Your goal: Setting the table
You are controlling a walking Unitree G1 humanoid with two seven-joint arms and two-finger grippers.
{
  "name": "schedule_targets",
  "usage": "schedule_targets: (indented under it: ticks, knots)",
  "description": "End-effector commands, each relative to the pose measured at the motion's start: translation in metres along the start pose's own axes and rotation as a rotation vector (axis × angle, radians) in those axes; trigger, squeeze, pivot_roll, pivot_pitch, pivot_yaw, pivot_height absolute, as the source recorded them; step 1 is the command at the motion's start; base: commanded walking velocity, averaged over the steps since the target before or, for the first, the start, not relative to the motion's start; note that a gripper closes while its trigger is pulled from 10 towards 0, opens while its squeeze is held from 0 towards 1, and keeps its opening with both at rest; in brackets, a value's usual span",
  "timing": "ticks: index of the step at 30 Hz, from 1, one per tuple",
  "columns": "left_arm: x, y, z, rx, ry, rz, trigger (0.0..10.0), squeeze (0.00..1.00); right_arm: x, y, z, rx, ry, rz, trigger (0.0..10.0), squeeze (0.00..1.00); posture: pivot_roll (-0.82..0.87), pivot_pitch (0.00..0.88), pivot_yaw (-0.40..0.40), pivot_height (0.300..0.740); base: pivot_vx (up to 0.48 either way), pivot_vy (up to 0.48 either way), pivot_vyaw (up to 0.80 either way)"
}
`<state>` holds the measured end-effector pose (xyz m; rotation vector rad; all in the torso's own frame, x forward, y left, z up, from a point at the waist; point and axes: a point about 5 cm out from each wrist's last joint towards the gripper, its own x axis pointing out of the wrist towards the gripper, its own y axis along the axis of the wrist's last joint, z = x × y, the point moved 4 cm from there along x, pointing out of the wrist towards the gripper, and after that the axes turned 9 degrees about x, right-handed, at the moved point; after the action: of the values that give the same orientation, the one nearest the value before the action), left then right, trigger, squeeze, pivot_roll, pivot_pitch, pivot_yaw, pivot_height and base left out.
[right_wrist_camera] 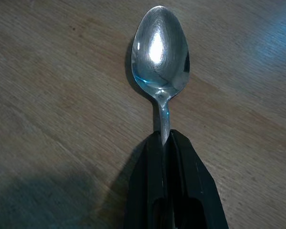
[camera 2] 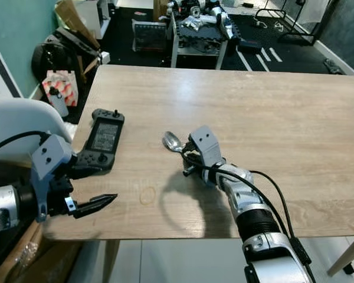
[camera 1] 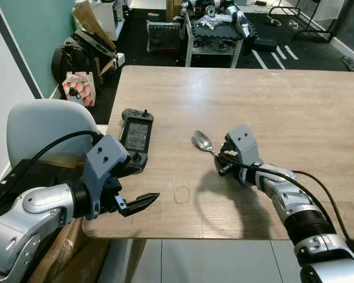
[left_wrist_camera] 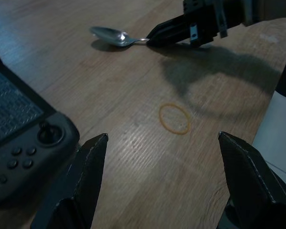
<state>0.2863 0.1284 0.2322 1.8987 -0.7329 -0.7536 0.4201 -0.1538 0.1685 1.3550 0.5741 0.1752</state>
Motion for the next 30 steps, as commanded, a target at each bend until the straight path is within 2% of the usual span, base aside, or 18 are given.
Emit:
schedule_targets:
  ticks: [1,2,3,4,5,8,9,18,19,24,26,30]
  knots:
    - [-0.002,0.001,0.006,-0.009,-0.01,0.003,10.0,0.0,-0.01,-0.091,-0.008,0.126,0.012,-0.308,0.0,0.0,0.24,0.239,0.038,0.74,0.0,0.0,0.0]
    - [-0.002,0.001,0.006,-0.009,-0.01,0.003,10.0,0.0,-0.01,-0.091,-0.008,0.126,0.012,-0.308,0.0,0.0,0.24,0.239,0.038,0.74,0.0,0.0,0.0]
    - [-0.002,0.001,0.006,-0.01,-0.009,0.003,10.0,0.0,-0.01,-0.091,-0.009,0.137,0.012,-0.307,3.3,0.0,0.24,0.239,0.038,0.74,0.0,0.0,0.0]
    - [-0.002,0.001,0.006,-0.01,-0.009,0.003,10.0,0.0,-0.01,-0.091,-0.009,0.137,0.012,-0.307,3.3,0.0,0.24,0.239,0.038,0.74,0.0,0.0,0.0]
    - [-0.002,0.0,0.007,-0.014,-0.007,0.004,10.0,0.0,-0.011,-0.094,-0.01,0.146,0.021,-0.319,10.0,0.0,0.24,0.242,0.035,0.74,0.0,0.0,0.0]
    - [-0.002,0.0,0.007,-0.016,-0.005,0.005,10.0,0.0,-0.012,-0.096,-0.01,0.162,0.024,-0.325,10.0,0.0,0.24,0.245,0.031,0.74,0.0,0.0,0.0]
    - [-0.002,0.0,0.008,-0.019,-0.004,0.005,10.0,0.0,-0.013,-0.098,-0.01,0.181,0.025,-0.331,10.0,1.0,0.23,0.247,0.028,0.74,0.0,0.0,0.0]
    - [-0.001,-0.001,0.01,-0.029,0.0,0.006,10.0,0.0,-0.016,-0.104,-0.013,0.218,0.045,-0.345,10.0,1.0,0.23,0.253,0.026,0.74,0.0,0.0,0.0]
    - [-0.001,-0.001,0.01,-0.03,0.002,0.005,10.0,0.0,-0.016,-0.105,-0.013,0.208,0.043,-0.35,10.0,0.0,0.23,0.253,0.026,0.74,0.0,0.0,0.0]
    - [-0.002,-0.002,0.009,-0.036,0.009,0.003,10.0,0.0,-0.014,-0.108,-0.021,0.191,0.071,-0.368,10.0,0.0,0.23,0.256,0.023,0.74,0.0,0.0,0.0]
    - [-0.002,-0.002,0.009,-0.037,0.012,0.002,10.0,0.0,-0.014,-0.11,-0.024,0.193,0.086,-0.378,0.0,0.0,0.23,0.259,0.018,0.74,0.0,0.0,0.0]
    - [-0.002,-0.002,0.009,-0.04,0.017,0.001,10.0,0.0,-0.015,-0.113,-0.029,0.195,0.107,-0.387,0.0,0.0,0.23,0.261,0.015,0.74,0.0,0.0,0.0]
